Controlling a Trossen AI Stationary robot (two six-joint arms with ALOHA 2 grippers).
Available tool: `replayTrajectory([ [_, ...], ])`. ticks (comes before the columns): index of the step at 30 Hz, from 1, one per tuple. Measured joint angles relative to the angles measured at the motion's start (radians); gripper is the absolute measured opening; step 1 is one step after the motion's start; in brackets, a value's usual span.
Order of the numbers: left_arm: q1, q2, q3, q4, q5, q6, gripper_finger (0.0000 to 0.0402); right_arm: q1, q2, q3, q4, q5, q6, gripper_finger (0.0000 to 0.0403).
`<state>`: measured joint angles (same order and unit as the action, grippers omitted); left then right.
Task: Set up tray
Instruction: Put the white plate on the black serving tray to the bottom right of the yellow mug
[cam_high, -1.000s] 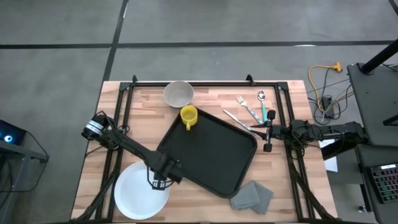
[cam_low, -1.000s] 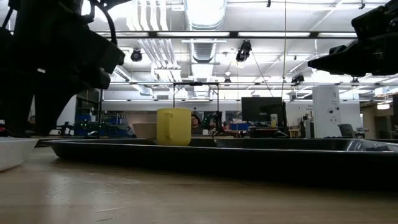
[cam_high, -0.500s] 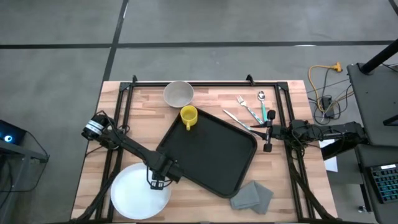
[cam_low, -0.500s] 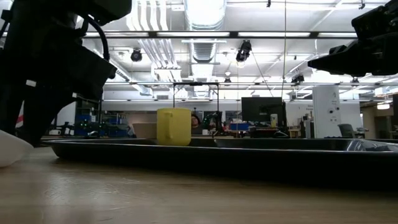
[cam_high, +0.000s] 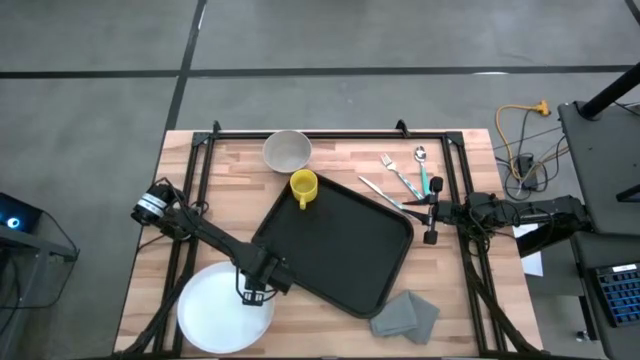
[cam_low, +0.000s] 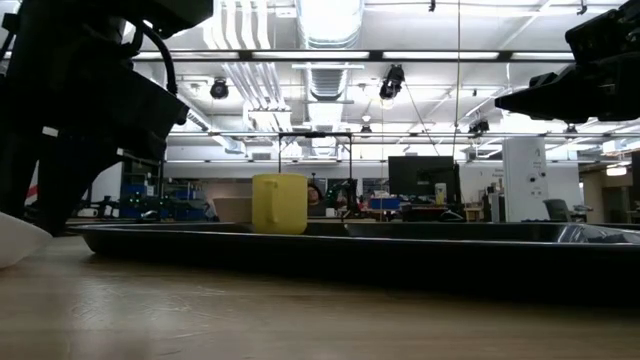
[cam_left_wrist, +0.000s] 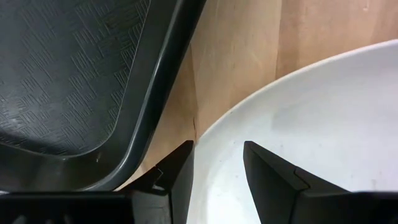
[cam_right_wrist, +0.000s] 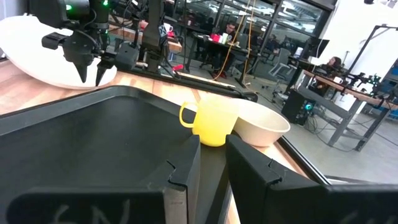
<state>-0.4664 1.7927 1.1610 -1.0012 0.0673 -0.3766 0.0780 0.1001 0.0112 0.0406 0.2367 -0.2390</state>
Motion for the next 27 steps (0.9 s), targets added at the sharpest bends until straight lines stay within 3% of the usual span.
replayTrajectory([
  [27, 0.0, -0.053, -0.012, 0.081, 0.005, -0.026, 0.0126, -0.001, 0.0, 0.0, 0.0, 0.0, 0.0, 0.0068],
])
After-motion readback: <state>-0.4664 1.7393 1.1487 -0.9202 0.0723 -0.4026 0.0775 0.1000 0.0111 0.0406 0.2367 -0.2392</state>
